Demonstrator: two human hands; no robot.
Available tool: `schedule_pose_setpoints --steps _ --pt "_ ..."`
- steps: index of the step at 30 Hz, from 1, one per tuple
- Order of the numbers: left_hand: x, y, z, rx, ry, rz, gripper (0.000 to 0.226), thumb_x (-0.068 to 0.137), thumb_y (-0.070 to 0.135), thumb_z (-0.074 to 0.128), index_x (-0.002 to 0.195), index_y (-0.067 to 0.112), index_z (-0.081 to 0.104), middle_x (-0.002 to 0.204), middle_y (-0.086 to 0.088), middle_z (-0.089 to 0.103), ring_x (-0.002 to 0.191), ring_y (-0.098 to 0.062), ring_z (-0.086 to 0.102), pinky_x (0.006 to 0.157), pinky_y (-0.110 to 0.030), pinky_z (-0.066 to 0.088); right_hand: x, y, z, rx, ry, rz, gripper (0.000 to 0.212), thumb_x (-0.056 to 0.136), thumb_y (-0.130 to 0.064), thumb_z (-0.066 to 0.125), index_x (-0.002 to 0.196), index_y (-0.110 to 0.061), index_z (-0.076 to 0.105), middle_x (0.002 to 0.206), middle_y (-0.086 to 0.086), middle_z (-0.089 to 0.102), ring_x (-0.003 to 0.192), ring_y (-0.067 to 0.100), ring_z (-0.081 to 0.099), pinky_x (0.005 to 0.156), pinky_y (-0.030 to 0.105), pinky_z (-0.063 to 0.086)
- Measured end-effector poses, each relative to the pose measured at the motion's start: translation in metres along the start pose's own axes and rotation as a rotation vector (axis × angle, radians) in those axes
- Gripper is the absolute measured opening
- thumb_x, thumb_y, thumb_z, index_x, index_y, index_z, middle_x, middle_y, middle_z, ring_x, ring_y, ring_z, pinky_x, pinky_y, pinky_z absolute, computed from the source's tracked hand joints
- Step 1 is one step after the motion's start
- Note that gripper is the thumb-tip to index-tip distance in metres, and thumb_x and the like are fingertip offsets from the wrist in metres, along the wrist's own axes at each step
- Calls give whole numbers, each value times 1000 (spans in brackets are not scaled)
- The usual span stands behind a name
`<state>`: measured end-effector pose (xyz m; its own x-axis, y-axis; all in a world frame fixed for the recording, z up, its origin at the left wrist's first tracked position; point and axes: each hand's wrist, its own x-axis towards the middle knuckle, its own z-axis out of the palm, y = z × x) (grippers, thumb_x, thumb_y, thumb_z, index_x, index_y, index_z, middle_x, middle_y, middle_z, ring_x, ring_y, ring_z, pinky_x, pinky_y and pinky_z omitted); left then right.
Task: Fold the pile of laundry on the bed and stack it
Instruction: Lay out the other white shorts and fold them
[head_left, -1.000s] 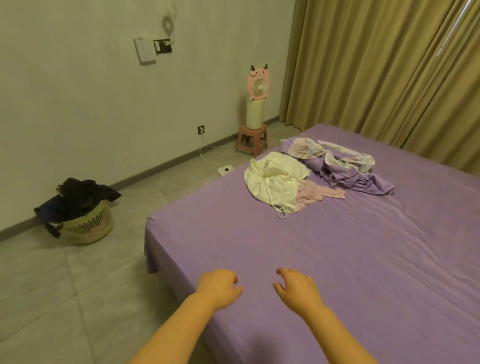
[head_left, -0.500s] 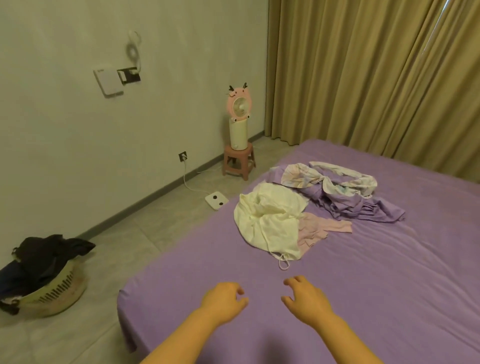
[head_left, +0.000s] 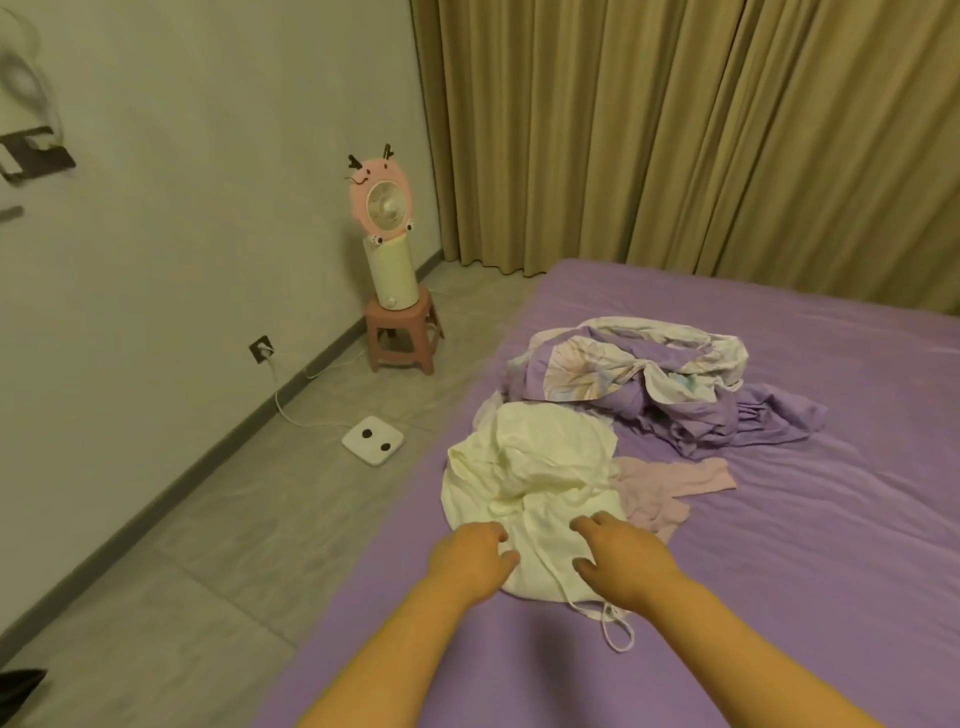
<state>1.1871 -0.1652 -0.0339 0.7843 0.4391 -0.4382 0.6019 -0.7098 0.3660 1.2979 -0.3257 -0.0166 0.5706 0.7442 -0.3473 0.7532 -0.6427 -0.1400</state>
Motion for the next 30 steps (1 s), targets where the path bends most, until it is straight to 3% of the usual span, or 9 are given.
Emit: schedule_pose_setpoints --steps 5,10,16,19,22,24,26,28,30 --pt "87 -28 4 -15 -40 19 57 96 43 44 146 21 29 131 -6 55 120 -25 52 94 -35 46 78 -6 23 -2 -17 42 46 98 -38 39 140 -20 33 129 4 50 114 26 51 88 34 43" --pt "162 -54 23 -3 -58 25 51 98 42 41 143 17 38 144 -6 39 132 -25 37 104 -36 39 146 7 49 -36 -29 33 43 98 -36 41 137 -19 39 137 5 44 124 26 41 96 35 41" --pt "236 -85 43 -17 39 -69 58 99 42 44 151 30 20 159 -10 -11 147 -30 1 114 -36 23 222 21 79 -42 92 -42 53 96 -33 46 144 -25 25 153 2 23 139 23 24 105 34 33" --pt "262 -98 53 -81 58 -163 62 99 39 45 151 32 13 156 -17 -20 146 -34 -11 116 -39 17 249 23 98 -67 105 -59 63 96 -27 46 149 -31 13 159 4 8 145 22 11 116 42 15" --pt "283 -105 60 -206 16 -239 69 100 34 45 153 22 2 156 -20 -20 146 -34 -8 117 -38 12 263 29 115 -123 152 -25 66 96 -21 46 150 -35 10 148 4 32 137 21 28 116 49 1" --pt "289 -105 62 -267 18 -218 71 101 28 44 152 10 -2 158 -14 -15 148 -27 -2 119 -33 11 264 32 115 -149 169 -13 52 95 -16 44 142 -34 31 120 -2 53 119 21 44 117 48 4" --pt "287 -101 60 -306 50 -152 69 101 24 44 152 6 1 160 -9 -9 148 -22 -1 119 -31 10 261 33 107 -87 226 -36 32 93 -13 50 120 -29 59 100 -3 60 102 20 54 113 44 23" --pt "276 -92 52 -354 95 -80 67 100 24 46 152 10 7 160 -5 -1 148 -19 3 119 -30 11 253 35 93 77 339 -49 13 90 -19 60 99 -24 68 87 -4 60 85 16 56 86 28 44" --pt "258 -79 38 -398 160 13 66 97 25 53 151 15 17 158 -1 9 146 -14 12 114 -24 15 240 39 73 307 379 -16 14 96 -26 52 99 -19 64 91 -6 52 85 11 49 71 20 37"
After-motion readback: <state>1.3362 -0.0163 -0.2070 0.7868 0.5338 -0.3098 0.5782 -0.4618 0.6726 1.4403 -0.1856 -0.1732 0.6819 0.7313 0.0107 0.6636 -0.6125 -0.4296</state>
